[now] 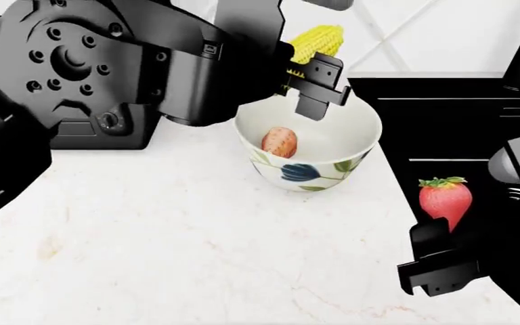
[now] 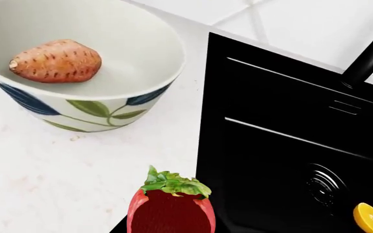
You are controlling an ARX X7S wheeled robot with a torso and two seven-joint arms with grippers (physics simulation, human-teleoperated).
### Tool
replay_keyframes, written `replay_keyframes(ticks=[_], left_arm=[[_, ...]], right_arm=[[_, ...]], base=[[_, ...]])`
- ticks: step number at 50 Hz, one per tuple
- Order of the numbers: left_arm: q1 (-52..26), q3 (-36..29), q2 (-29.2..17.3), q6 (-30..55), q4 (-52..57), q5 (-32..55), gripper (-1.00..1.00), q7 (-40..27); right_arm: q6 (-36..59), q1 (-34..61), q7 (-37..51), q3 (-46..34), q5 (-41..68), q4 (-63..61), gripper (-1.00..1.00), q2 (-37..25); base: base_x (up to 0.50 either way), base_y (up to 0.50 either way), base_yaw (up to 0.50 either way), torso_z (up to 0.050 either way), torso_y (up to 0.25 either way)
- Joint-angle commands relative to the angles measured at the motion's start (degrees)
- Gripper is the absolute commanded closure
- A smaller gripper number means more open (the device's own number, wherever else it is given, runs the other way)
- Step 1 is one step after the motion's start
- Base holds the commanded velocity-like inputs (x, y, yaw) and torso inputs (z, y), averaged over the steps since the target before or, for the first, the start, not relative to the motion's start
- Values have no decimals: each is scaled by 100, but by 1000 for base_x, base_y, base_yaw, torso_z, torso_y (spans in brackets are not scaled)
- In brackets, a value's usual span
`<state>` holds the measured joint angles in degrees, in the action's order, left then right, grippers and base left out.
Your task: There is a mixed pile of frozen fruits and vegetables on the counter. Locate all the frozen vegetables and place the items in a bowl on the counter. Take all the frozen fruits and defrost them in a running sink.
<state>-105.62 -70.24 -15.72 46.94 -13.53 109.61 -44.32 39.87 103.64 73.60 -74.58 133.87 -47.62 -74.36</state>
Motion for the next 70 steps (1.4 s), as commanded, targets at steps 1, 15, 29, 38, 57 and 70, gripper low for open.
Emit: replay_keyframes(ticks=[1, 15, 29, 38, 57, 70], left_arm=[[-51, -157, 100, 176, -209, -35, 100, 86], [-43, -311, 112, 425, -297, -14, 100, 217], [39, -381, 318, 342, -490, -214, 100, 482], [158, -416, 390, 282, -558, -273, 100, 595], [305, -447, 508, 104, -722, -407, 100, 690], [332, -522, 533, 142, -787, -439, -100, 669]], right_arm=[[10, -120, -99, -8, -181, -14, 100, -26], [0, -182, -160, 0, -246, 13, 100, -24], [-44, -300, -231, -16, -366, -15, 100, -38], [-80, -379, -273, -24, -440, -48, 100, -96], [-122, -563, -387, -65, -644, -49, 100, -150], [-126, -581, -385, -40, -672, -25, 100, -126]], base=[[0, 0, 0, 0, 0], [0, 0, 0, 0, 1], [1, 0, 0, 0, 0], [0, 0, 0, 0, 1], [0, 0, 0, 0, 1], [0, 0, 0, 1, 0]])
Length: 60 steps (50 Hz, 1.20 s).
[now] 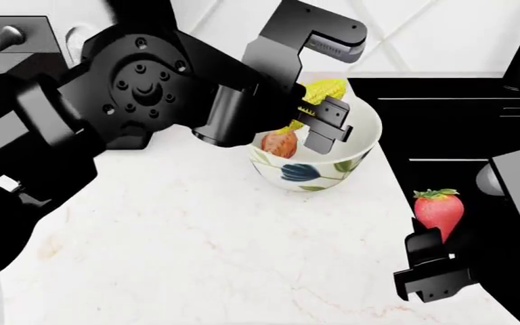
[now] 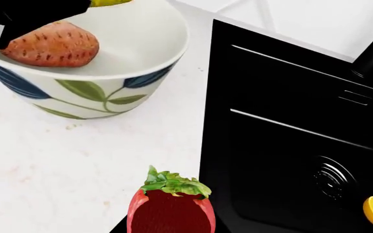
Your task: There is a mixed pile of frozen fruits and vegetables on the counter. Locate all the frozen vegetables and place the items in a bowl on the counter. Take all the frozen fruits and defrost them in a running sink.
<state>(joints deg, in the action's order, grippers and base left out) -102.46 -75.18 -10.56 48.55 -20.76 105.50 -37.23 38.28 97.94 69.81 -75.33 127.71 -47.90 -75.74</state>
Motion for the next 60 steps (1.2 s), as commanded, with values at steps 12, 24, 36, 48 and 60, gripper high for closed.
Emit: replay_keyframes(ticks=[12, 24, 36, 48, 60], left_arm=[[-54, 29, -55, -9, -22, 60, -100, -175], [-218, 138, -167, 11, 151, 179, -100, -385], [-626, 419, -534, 142, 885, 547, -100, -862], [-1129, 841, -1285, 195, 1851, 1045, -100, -1602], [-1798, 1382, -1759, 74, 2800, 1639, -100, -2371]], right_arm=[[62, 16, 51, 69, 10, 3, 100, 32], [54, -18, 27, 91, -15, 0, 100, 10], [89, 125, 59, 223, 79, -19, 100, -27], [71, 452, 176, 503, 157, -107, 100, 63], [206, 819, 184, 849, -213, -31, 100, 25]], base=[[0, 0, 0, 0, 0], [0, 0, 0, 0, 1], [0, 0, 0, 0, 0], [0, 0, 0, 0, 0], [0, 0, 0, 0, 0]])
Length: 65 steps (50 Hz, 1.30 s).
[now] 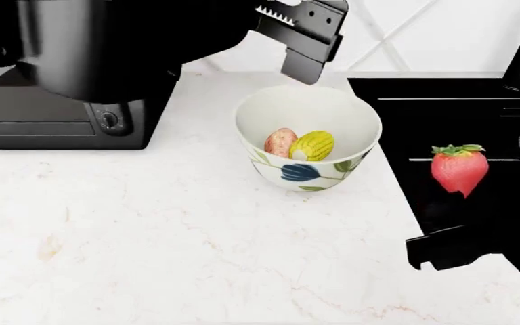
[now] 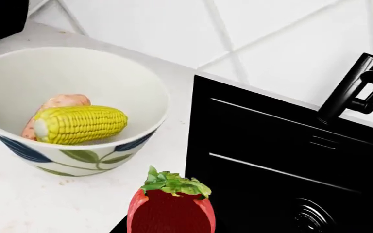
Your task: There is a mixed pile of frozen fruits and vegetables on the counter. Locate all the frozen vegetables and place the items in a bowl on the counter. Take all the frozen fruits and defrost them in a running sink.
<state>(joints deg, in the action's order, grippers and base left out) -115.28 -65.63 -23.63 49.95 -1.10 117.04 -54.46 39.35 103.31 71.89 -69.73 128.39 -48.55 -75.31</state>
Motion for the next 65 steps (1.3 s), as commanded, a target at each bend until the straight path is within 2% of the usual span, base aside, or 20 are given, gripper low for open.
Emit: replay_keyframes(ticks=[1, 10, 24, 43, 55, 65], left_arm=[[-542, 457, -501, -76, 933, 534, -100, -718], [-680, 959, -1162, -308, 2111, 874, -100, -1152], [-648, 1238, -1822, -420, 2838, 1097, -100, -1484], [-654, 1322, -1817, -415, 2921, 1100, -100, -1434], [-605, 1382, -1847, -434, 2952, 1099, -100, -1411], [-612, 1424, -1863, -422, 2968, 1132, -100, -1404]], right_arm=[[95, 287, -80, 317, -359, 26, 100, -15], [-567, 203, -400, 584, -794, 17, 100, -134], [-560, 274, -312, 698, -894, -77, 100, -97], [-671, 244, -261, 782, -852, -76, 100, -159], [-662, 224, -238, 819, -1029, -36, 100, -101], [-541, 214, -155, 810, -1123, -69, 100, -41]], base=[[0, 0, 0, 0, 0], [0, 0, 0, 0, 0], [-10, -17, 0, 0, 0], [-251, -497, 0, 0, 0], [62, -500, 0, 0, 0], [390, -398, 0, 0, 0]])
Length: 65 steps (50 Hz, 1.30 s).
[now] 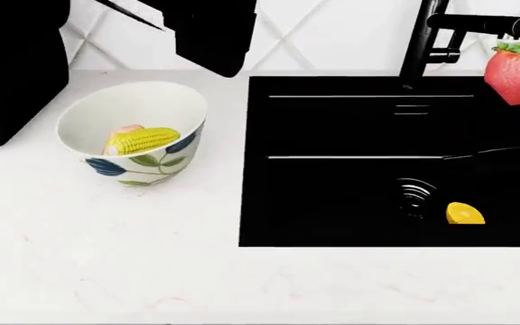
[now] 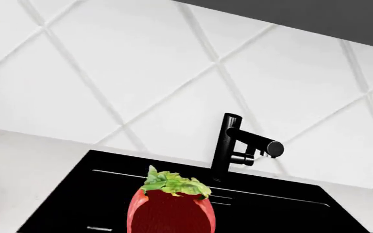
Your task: There is a mixed pile of frozen fruits and vegetables on the counter. Locate all the frozen vegetables and place the items in a bowl on the counter. Take all the frozen fruits and defrost them in a running sink.
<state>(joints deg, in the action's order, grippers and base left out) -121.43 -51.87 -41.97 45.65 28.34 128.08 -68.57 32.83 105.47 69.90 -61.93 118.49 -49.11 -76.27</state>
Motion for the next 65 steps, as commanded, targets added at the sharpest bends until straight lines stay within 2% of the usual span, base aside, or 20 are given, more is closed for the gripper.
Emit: replay_keyframes(ticks=[1, 17, 26, 31, 34, 38, 45, 55, 65], left_arm=[[-3, 51, -31, 14, 26, 35, -100, 6], [-284, 40, 5, 122, -3, 323, -100, -165], [-468, 48, 16, 170, -35, 492, -100, -278], [-576, 49, 23, 206, -60, 581, -100, -347], [-595, 50, 16, 217, -60, 604, -100, -378], [-675, 72, -5, 231, -57, 697, -100, -434], [-767, 121, -68, 251, -37, 827, -100, -521], [-879, 151, -20, 316, -92, 931, -100, -601], [-905, 198, -23, 373, -114, 1001, -100, -665]], right_arm=[[119, 2, 49, 33, -127, -13, 100, 59], [7, -117, -16, 46, -86, -39, 100, 32], [-214, -214, -190, 69, 141, -60, 100, 62], [-21, 38, -117, 113, 404, 35, 100, 454], [416, 436, 162, 54, 625, 287, 100, 917], [515, 745, 303, -6, 870, 796, 100, 1541], [577, 817, 468, -301, 868, 1614, 100, 2346], [726, 567, 513, -823, 636, 2607, 100, 3049], [677, 284, 556, -1146, 853, 3290, 100, 3440]], base=[[453, -304, 0, 0, 0], [463, -289, 0, 0, 1], [1, 0, 0, 0, 1], [0, 0, 0, 0, 0], [0, 0, 0, 0, 0], [0, 0, 0, 0, 0], [0, 0, 0, 0, 0], [0, 0, 0, 0, 0], [0, 0, 0, 0, 0]])
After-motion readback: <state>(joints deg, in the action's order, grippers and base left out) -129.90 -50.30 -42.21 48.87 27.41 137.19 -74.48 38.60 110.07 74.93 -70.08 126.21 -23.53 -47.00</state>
